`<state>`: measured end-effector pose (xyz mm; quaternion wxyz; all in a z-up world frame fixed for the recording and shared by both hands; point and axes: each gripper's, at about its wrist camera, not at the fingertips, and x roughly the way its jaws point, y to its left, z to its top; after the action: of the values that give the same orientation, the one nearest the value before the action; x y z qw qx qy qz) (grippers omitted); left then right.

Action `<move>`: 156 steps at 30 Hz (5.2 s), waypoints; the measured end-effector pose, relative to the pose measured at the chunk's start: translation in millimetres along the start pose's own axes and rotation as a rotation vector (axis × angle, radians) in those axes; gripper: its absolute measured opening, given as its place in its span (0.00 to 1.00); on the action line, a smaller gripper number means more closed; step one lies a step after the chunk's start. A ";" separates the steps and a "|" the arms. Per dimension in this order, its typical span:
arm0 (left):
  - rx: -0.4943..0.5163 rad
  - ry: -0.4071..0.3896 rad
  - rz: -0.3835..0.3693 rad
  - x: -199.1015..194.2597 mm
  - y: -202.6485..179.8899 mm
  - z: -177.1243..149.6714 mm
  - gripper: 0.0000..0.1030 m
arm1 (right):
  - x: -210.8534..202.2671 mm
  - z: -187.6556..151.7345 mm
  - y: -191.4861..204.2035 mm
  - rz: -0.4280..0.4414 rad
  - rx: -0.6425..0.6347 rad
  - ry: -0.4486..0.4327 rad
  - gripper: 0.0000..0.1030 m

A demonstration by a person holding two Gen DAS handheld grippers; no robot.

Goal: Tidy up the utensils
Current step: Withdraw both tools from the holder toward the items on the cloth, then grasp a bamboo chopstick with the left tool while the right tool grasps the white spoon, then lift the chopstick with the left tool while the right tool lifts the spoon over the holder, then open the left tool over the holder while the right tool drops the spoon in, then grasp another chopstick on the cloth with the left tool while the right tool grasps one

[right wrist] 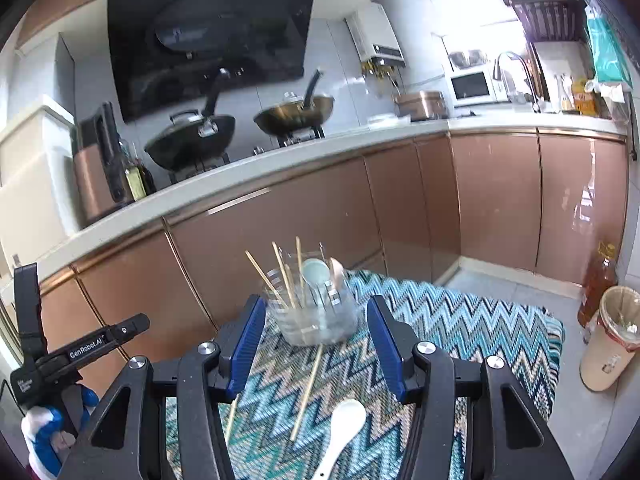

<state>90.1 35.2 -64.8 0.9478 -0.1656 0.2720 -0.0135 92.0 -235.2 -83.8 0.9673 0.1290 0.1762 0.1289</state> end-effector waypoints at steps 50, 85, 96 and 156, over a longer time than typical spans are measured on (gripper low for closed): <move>0.012 0.779 0.098 260.1 48.8 -31.2 0.11 | 211.5 -104.7 -69.7 0.286 -0.060 0.783 0.07; -0.010 -0.144 -0.250 129.7 -43.2 147.1 0.04 | 157.6 84.9 2.5 -0.049 -0.322 0.066 0.05; 0.080 -0.332 -0.125 205.9 -83.6 136.2 0.04 | 224.9 73.0 24.0 -0.163 -0.450 -0.068 0.06; -0.042 0.308 0.058 113.1 65.7 -14.1 0.31 | 155.0 -29.2 30.6 -0.049 -0.117 0.341 0.36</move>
<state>174.8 79.8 -154.9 0.8912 -0.1734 0.4192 -0.0059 215.1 -155.0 -148.8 0.9321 0.0447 0.3328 0.1354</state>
